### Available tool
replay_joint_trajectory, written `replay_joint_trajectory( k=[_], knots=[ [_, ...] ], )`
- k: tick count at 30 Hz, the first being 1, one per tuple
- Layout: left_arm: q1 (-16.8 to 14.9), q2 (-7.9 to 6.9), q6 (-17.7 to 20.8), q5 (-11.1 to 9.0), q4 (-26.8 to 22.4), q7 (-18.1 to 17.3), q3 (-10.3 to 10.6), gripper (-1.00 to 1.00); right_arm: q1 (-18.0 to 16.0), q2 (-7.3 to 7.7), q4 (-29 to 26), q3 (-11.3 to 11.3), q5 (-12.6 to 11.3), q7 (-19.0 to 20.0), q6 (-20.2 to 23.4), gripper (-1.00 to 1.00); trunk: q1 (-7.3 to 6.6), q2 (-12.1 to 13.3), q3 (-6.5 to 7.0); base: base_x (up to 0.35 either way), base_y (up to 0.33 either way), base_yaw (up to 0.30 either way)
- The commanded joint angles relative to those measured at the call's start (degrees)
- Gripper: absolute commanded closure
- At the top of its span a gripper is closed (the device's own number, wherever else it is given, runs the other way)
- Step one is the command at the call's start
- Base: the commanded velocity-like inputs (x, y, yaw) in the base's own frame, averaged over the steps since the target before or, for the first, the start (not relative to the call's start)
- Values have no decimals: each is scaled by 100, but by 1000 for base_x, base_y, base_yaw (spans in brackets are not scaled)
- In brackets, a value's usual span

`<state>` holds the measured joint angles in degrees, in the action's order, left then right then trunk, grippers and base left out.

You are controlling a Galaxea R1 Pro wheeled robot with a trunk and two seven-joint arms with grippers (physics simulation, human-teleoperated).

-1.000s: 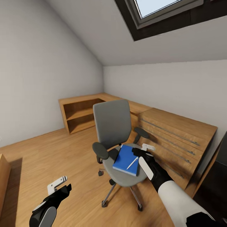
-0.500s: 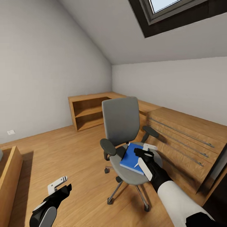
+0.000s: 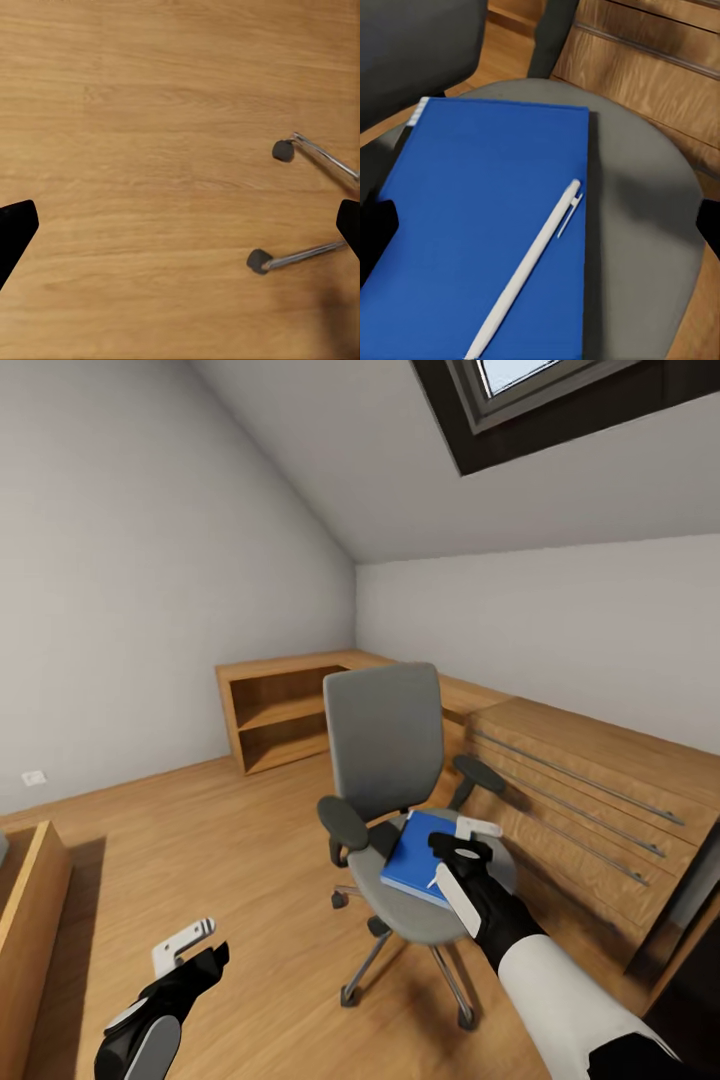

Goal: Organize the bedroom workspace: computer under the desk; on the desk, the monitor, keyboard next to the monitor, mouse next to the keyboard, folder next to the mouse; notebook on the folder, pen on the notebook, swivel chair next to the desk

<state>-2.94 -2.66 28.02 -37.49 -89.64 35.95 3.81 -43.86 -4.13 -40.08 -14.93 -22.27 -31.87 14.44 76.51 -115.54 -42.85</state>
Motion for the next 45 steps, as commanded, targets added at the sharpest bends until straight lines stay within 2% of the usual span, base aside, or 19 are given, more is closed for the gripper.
replay_joint_trajectory(
  k=[1,15,19,20,30,37,40,45],
  knots=[
    [-5,-6,-13,-48,-9,54,13,-100,-6,6,-2,-26,-32,-40,30,-100,1,-3,-6,201,0,0],
    [-5,-10,-74,-48,-10,53,14,-100,-7,9,118,-32,-36,-8,52,-100,1,-3,-6,263,0,0],
    [-5,-14,-80,-45,-24,53,9,-100,-10,9,434,-31,-39,-3,57,-100,1,-3,-6,61,0,0],
    [-5,-14,-88,-45,-57,55,-1,-100,-14,12,606,-26,-40,2,58,-100,23,-43,-24,13,0,0],
    [-5,-10,-95,-47,-104,70,-3,-100,-25,23,817,-12,-49,27,61,-100,242,-444,-204,3,0,0],
    [-5,-6,-93,-48,-106,67,7,-100,-73,39,1645,-2,-52,644,25,-100,396,-725,-329,0,0,0],
    [-5,-6,-94,-48,-106,64,11,-100,-76,42,1717,-1,-51,708,19,-100,462,-845,-383,0,0,0],
    [-5,-5,-88,-48,-99,62,14,-100,-80,70,1765,6,-49,751,-104,-100,462,-845,-383,0,0,0]
  ],
)
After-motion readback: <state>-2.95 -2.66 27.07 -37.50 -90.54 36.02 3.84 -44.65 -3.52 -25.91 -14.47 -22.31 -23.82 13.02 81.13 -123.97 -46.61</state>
